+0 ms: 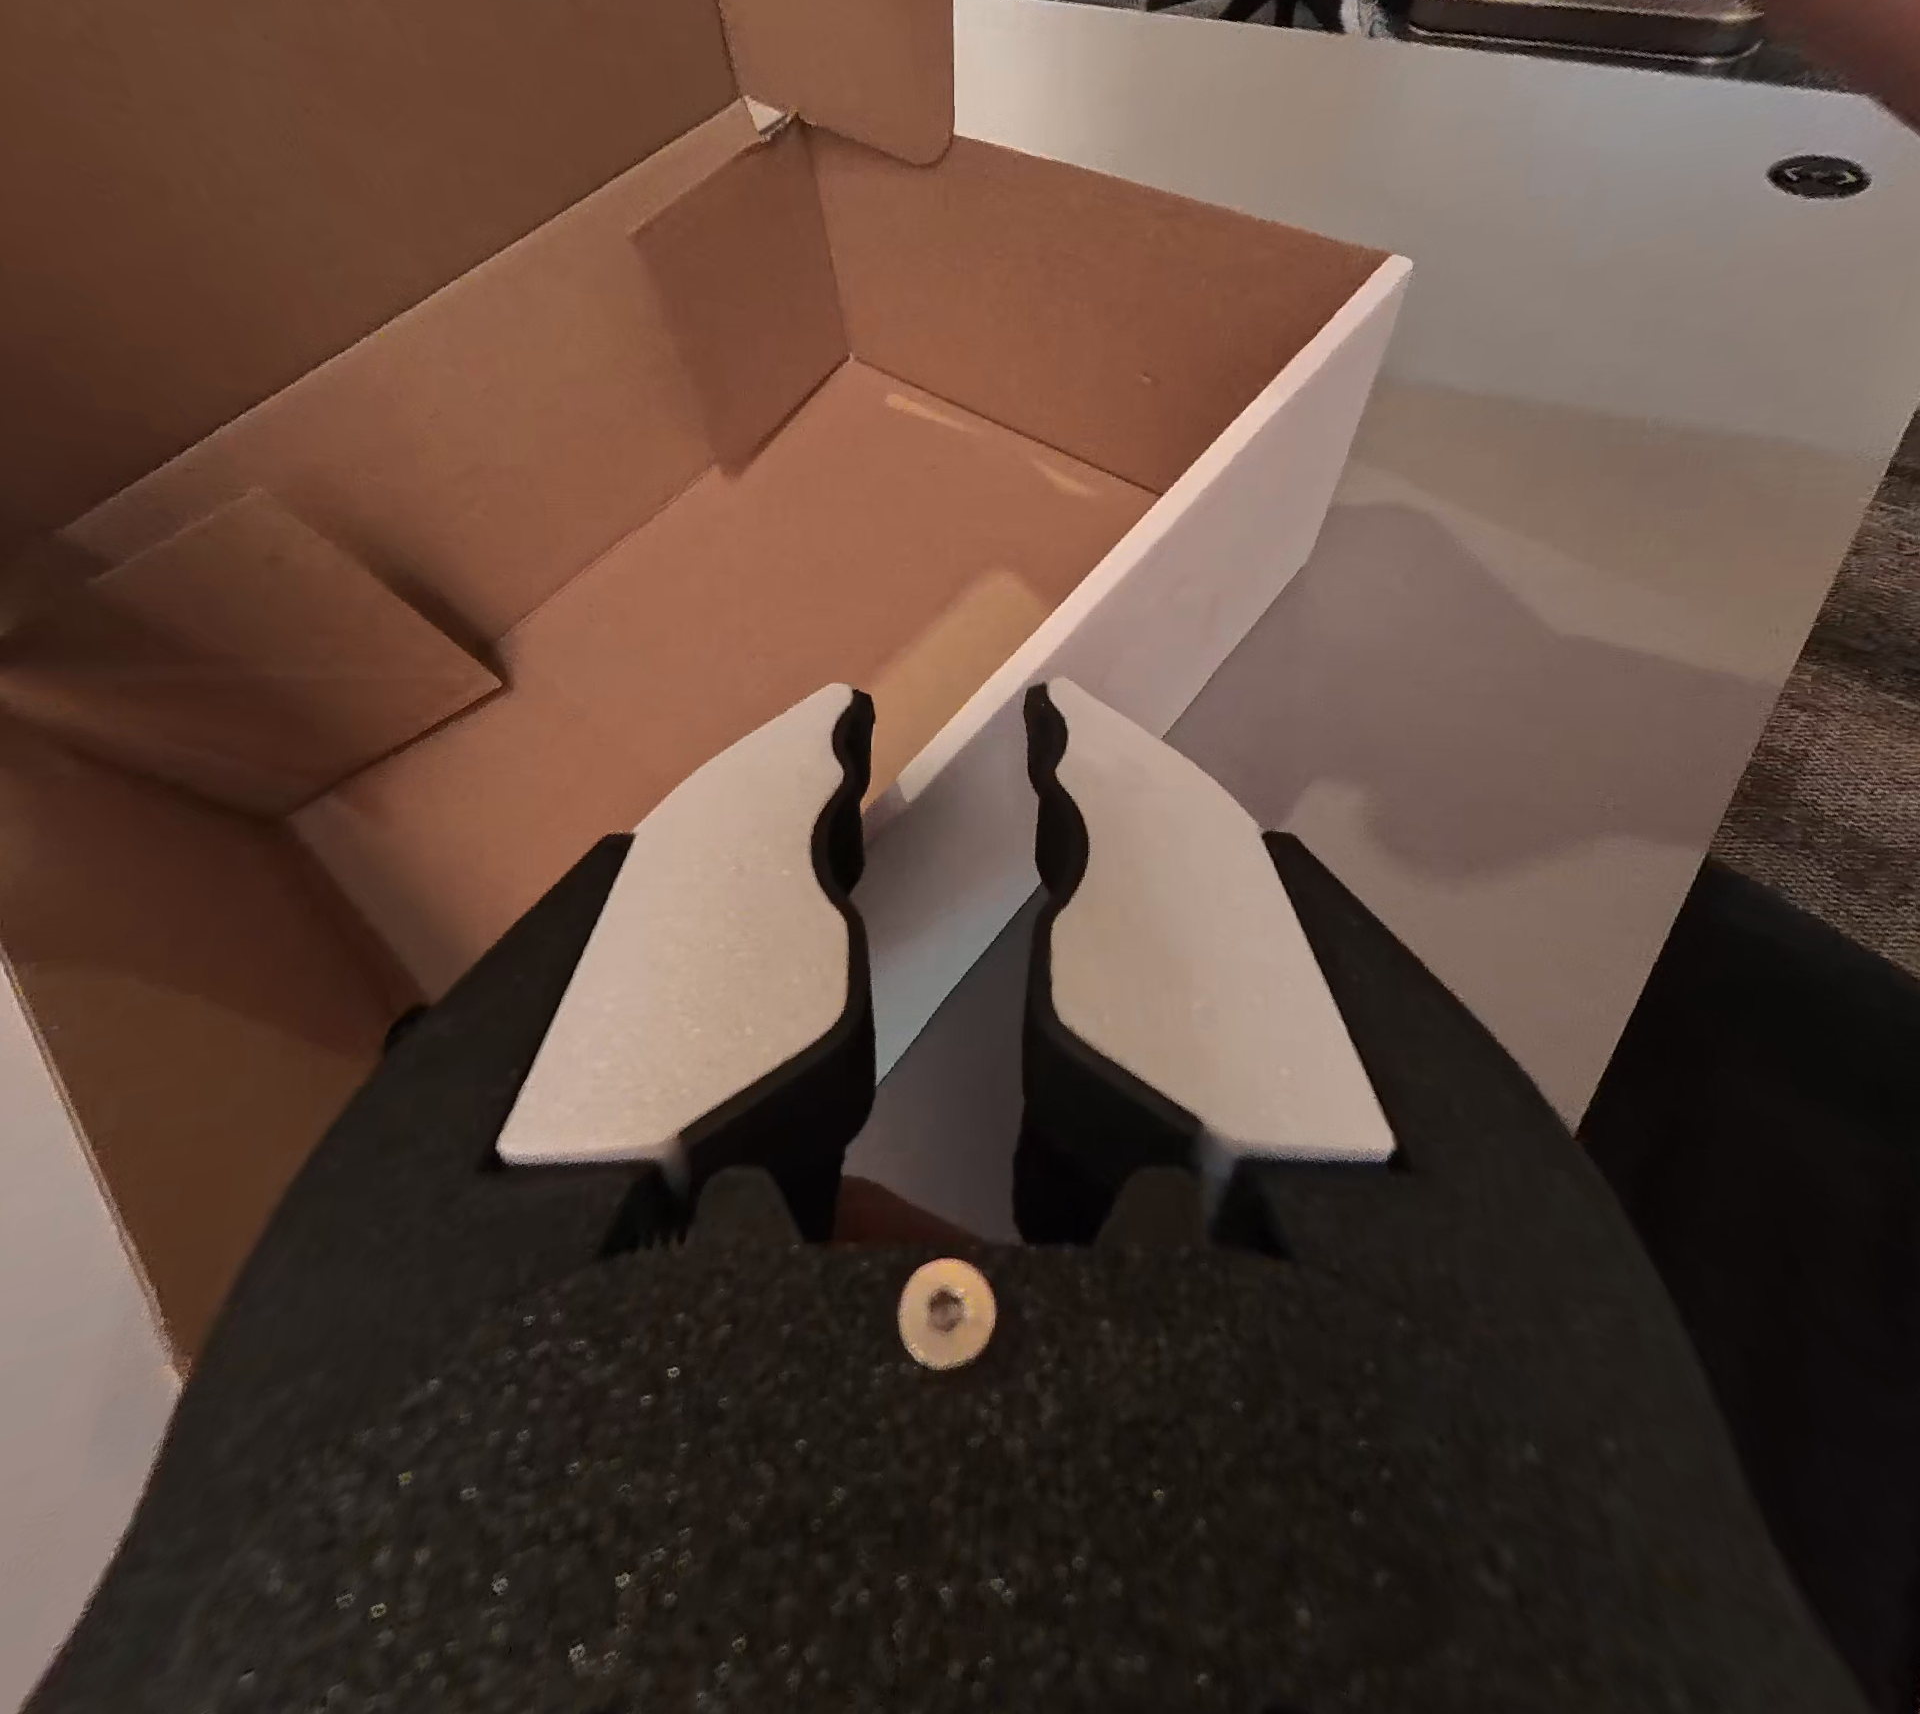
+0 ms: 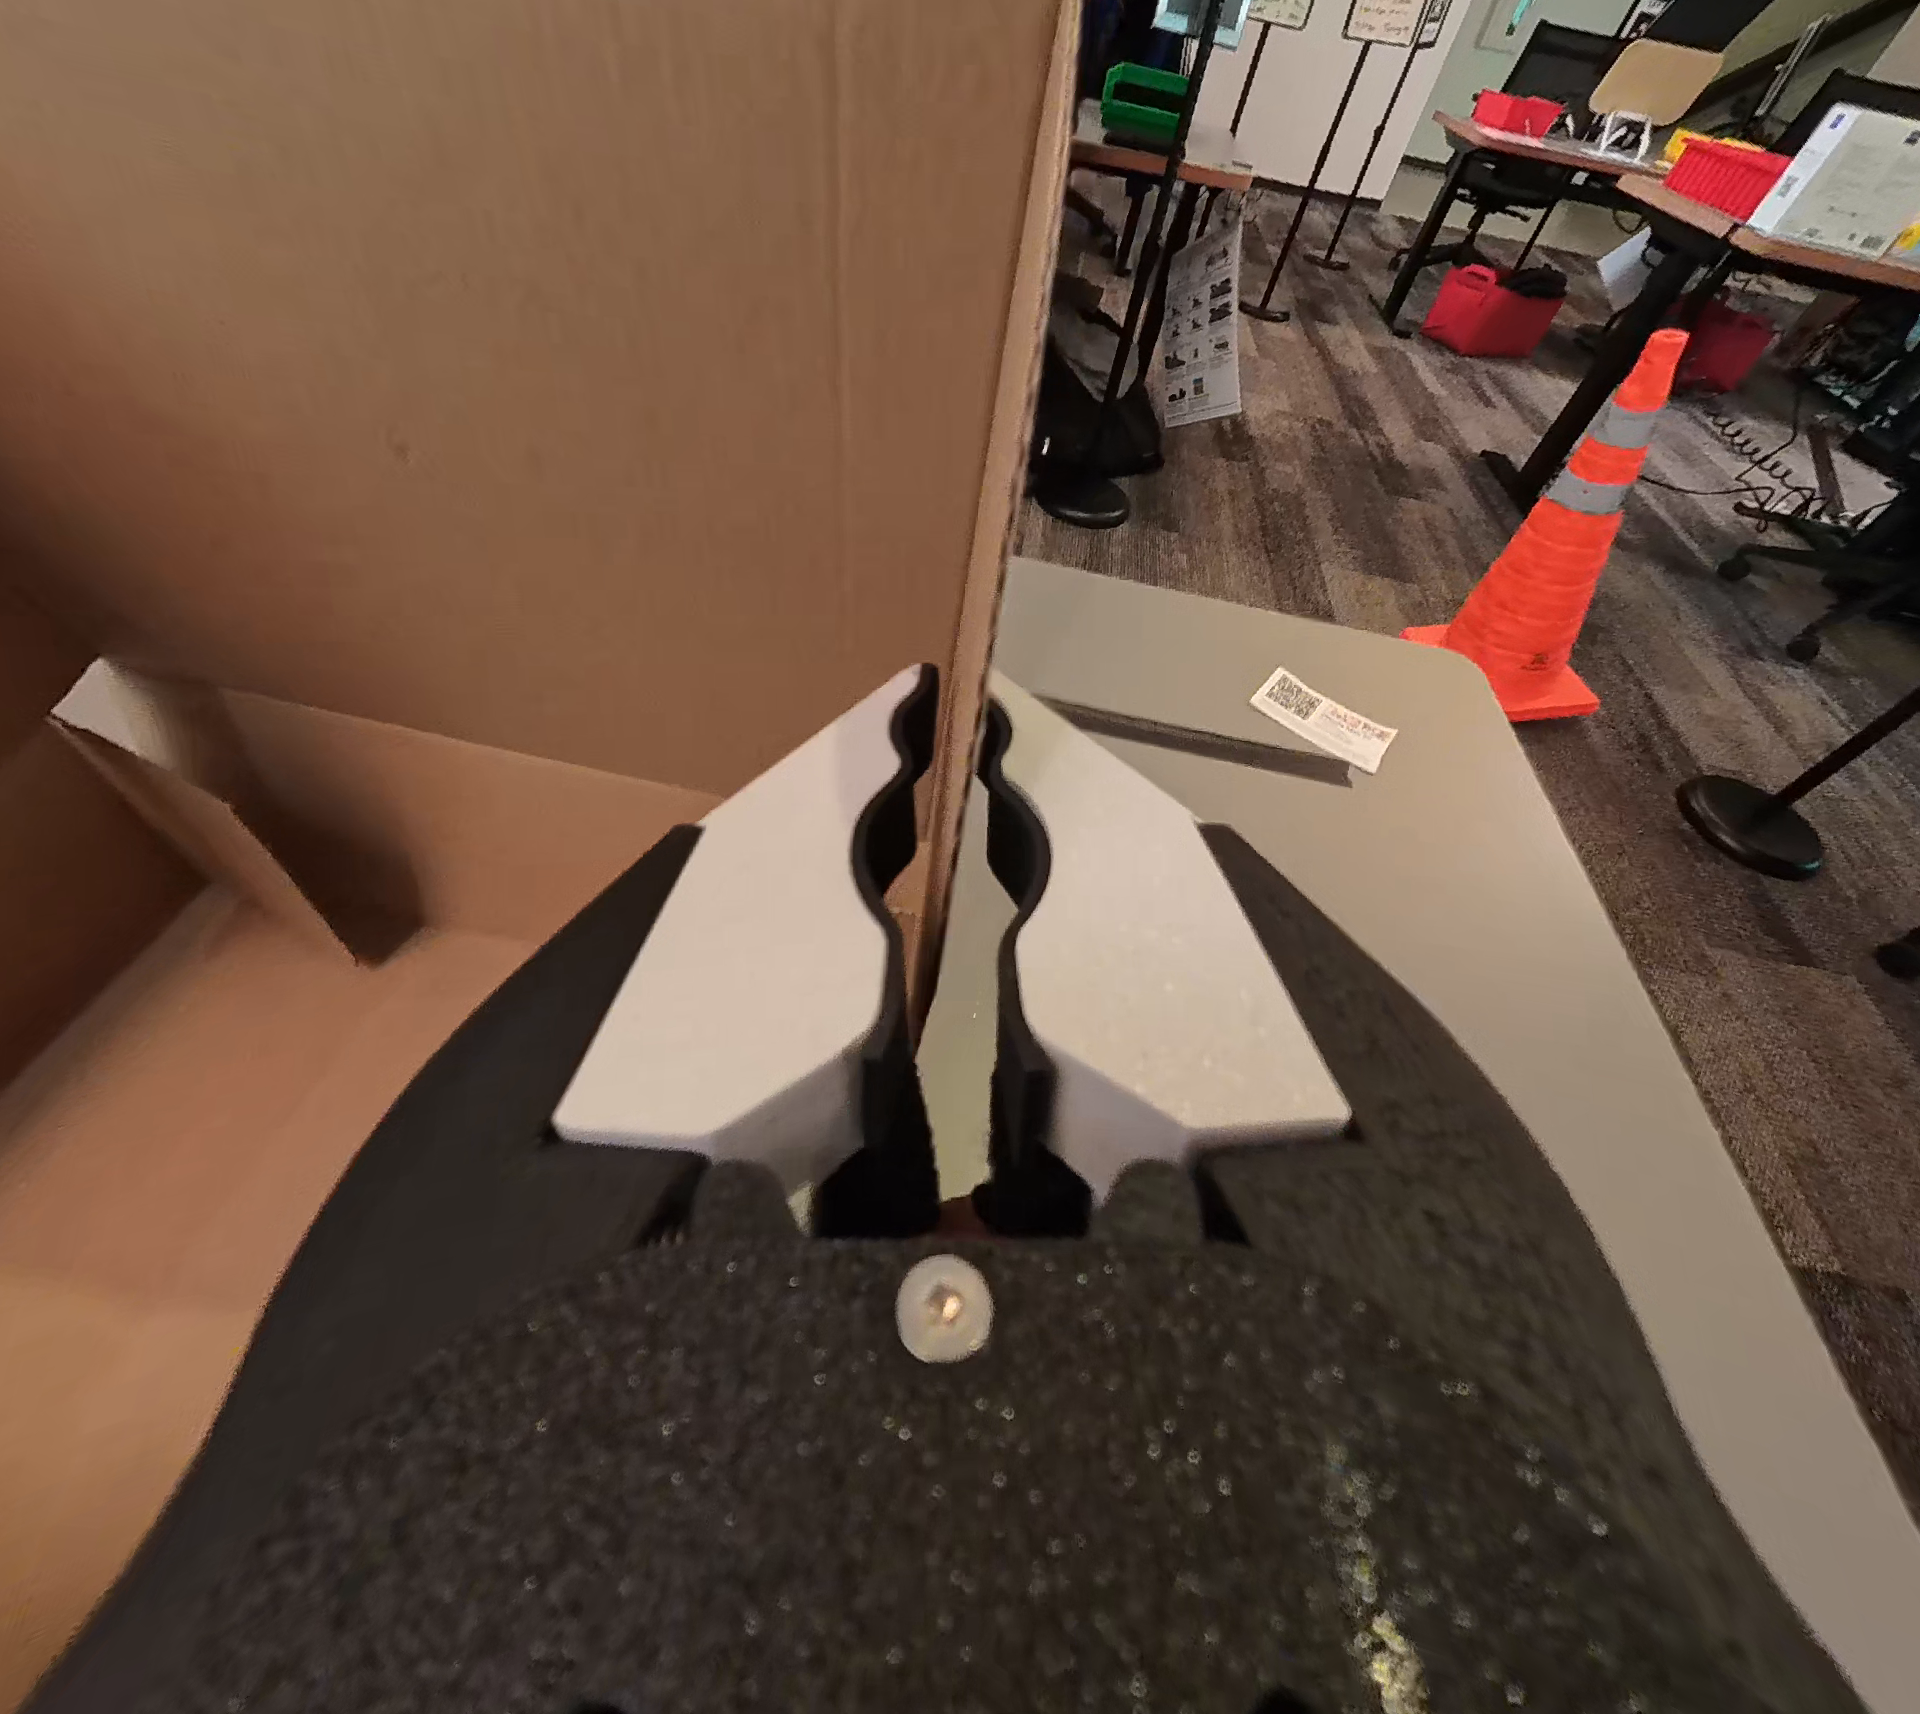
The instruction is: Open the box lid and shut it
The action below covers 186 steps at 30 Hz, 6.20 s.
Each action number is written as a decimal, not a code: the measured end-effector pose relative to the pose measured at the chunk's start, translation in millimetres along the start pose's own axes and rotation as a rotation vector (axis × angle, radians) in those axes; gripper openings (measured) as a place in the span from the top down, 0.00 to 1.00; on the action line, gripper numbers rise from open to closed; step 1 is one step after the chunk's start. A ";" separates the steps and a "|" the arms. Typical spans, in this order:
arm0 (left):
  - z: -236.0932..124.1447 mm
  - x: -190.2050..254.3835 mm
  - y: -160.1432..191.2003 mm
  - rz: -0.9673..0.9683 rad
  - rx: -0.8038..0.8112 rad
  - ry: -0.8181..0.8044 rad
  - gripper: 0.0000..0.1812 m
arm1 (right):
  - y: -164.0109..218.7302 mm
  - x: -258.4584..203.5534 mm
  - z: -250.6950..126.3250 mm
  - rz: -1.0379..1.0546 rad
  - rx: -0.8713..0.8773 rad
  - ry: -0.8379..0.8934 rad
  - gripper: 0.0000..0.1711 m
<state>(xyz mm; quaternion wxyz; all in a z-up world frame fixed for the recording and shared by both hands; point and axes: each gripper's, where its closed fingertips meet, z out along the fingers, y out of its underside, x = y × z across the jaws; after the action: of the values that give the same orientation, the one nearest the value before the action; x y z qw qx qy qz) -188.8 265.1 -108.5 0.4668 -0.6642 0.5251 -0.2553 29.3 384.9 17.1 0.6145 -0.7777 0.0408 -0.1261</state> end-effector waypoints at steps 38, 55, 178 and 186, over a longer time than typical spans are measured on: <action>-56.4 -226.4 -109.9 -0.150 -0.099 -0.506 0.94 | -20.4 -7.0 -25.9 -0.078 -0.300 -0.102 0.97; -41.2 -254.6 -133.7 -0.167 -0.076 -0.615 0.98 | -25.1 -4.4 -8.8 -0.072 -0.363 -0.079 0.97; -59.6 -135.6 -17.9 -0.238 0.054 -0.444 0.92 | 110.8 -27.8 -110.4 0.015 -0.183 -0.149 0.87; -126.2 -148.0 -59.2 -0.459 0.276 -0.262 0.78 | 43.1 -10.9 -165.5 0.279 0.058 -0.384 0.80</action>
<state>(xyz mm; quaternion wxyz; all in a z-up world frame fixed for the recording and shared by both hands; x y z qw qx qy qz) -313.4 360.0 21.2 0.5464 -0.7232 0.2568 -0.3354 -18.1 220.4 9.2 0.6445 -0.7563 0.0268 0.1091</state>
